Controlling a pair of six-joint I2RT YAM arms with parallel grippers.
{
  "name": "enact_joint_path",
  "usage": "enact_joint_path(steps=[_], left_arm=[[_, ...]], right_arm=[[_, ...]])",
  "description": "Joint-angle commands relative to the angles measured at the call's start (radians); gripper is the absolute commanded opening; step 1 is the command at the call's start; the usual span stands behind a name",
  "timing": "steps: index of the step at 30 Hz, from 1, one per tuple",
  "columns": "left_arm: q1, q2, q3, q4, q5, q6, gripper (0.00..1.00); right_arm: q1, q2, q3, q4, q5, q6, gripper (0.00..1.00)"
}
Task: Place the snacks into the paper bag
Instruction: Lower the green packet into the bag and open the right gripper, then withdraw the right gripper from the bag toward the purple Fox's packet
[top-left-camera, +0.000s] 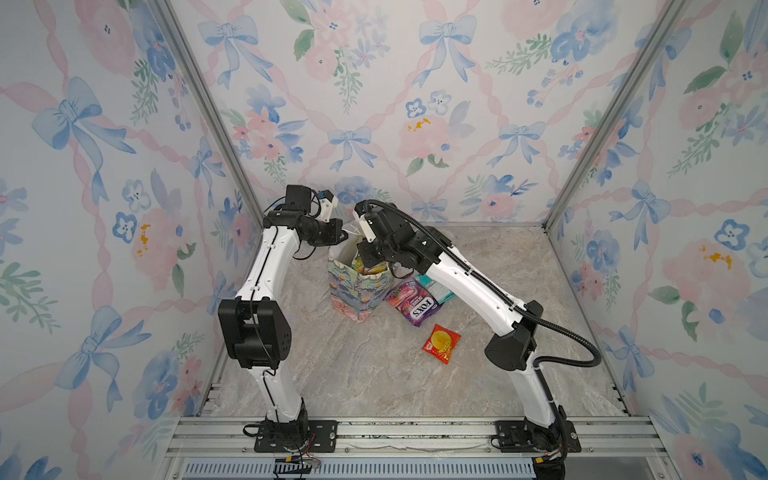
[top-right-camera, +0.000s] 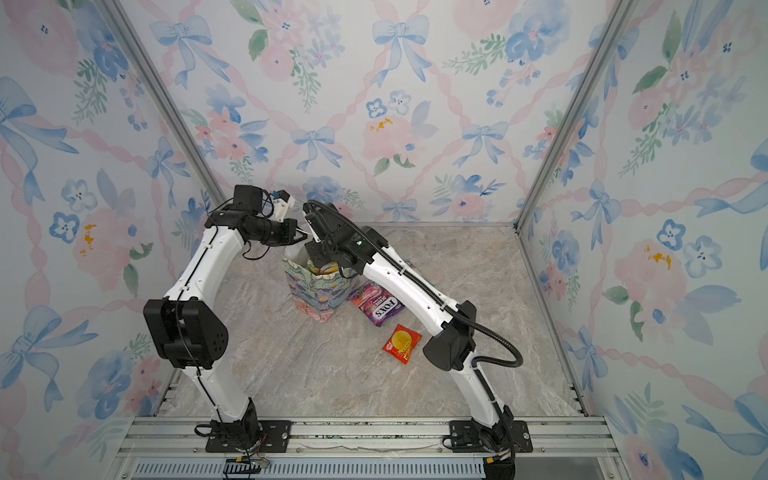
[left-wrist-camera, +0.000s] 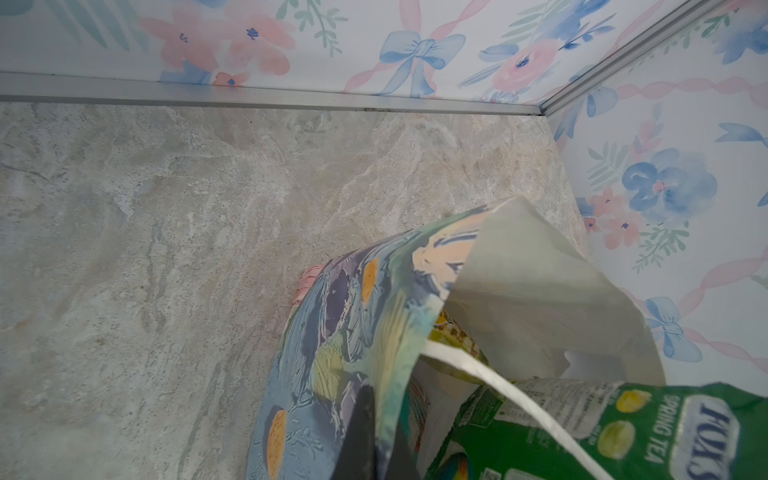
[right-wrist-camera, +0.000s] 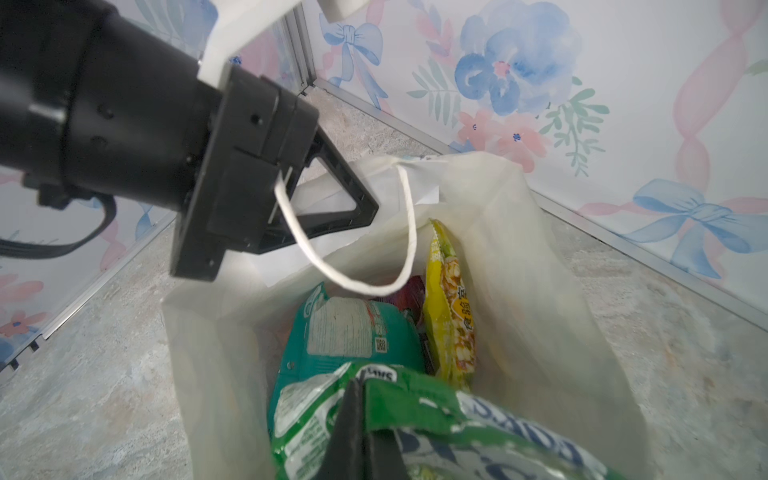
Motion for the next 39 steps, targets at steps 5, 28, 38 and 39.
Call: enact_joint_path(steps=[5, 28, 38, 39], left_arm=[[0.005, 0.006, -0.008, -0.005, 0.025, -0.001, 0.00], [0.009, 0.009, -0.010, -0.005, 0.017, -0.001, 0.00], [0.016, 0.020, -0.013, -0.006, -0.005, 0.001, 0.00], [0.017, 0.024, -0.013, -0.006, -0.008, 0.000, 0.00]], right_arm=[[-0.074, 0.073, 0.139, 0.032, -0.028, 0.014, 0.69], [-0.111, -0.490, -0.511, 0.254, -0.001, 0.020, 0.97], [-0.257, -0.849, -1.174, 0.427, -0.086, 0.306, 0.97], [-0.270, -0.858, -1.216, 0.430, -0.094, 0.326, 0.97]])
